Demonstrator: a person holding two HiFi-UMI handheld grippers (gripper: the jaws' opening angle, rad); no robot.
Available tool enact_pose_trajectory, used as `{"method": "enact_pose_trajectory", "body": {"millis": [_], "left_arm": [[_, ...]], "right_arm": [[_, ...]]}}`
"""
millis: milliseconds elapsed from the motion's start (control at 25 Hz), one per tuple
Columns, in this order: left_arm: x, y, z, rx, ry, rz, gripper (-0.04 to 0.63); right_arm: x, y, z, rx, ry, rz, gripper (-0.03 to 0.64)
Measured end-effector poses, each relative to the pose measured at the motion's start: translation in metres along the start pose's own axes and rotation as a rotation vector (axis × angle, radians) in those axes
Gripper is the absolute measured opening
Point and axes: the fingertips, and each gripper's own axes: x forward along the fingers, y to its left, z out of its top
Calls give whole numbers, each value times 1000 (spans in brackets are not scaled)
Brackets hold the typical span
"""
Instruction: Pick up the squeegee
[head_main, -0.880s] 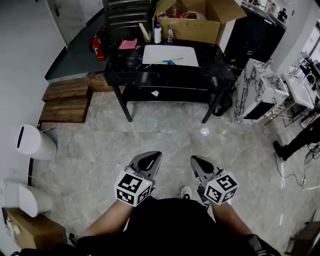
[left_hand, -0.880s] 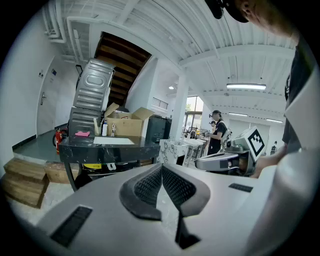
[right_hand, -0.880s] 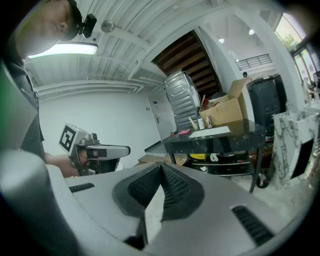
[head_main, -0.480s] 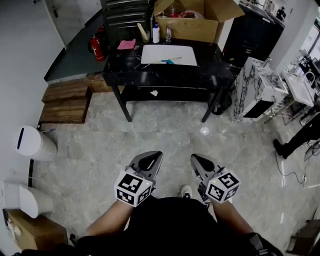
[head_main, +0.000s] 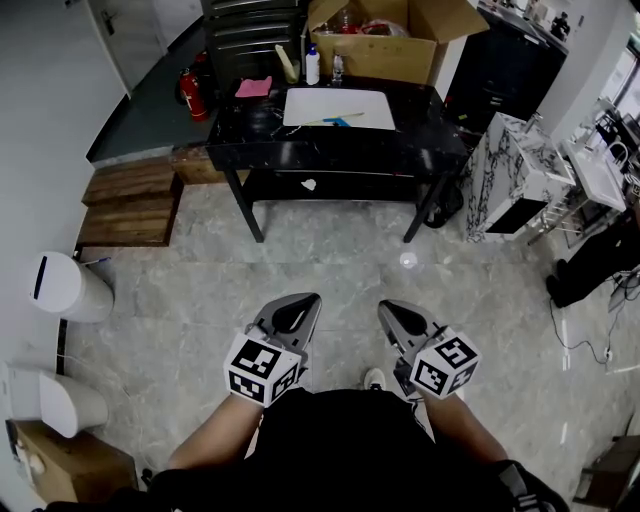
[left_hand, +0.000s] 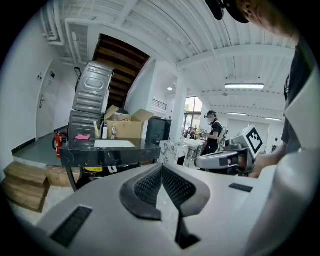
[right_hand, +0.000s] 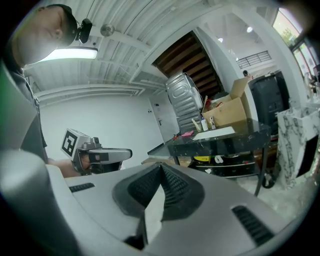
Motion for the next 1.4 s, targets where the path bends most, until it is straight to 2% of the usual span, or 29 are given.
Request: {"method": "enact_pose_trajectory", "body": {"millis": [480, 760, 920, 1240, 1400], "left_arm": [[-50, 62, 6, -5, -27, 19, 17], [-84, 94, -18, -11, 14, 8, 17], [-88, 107, -30, -41, 25, 8, 17], [-53, 120, -35, -57, 39, 18, 17], [-24, 131, -33, -56, 66, 33, 17]], "right_arm": [[36, 30, 10, -24, -18, -89, 8], [52, 57, 2, -38, -9, -147, 8], [59, 62, -7, -35, 22, -162, 9], [75, 22, -10, 13, 22, -151, 9], [98, -8, 4, 27, 33, -124, 9]]}}
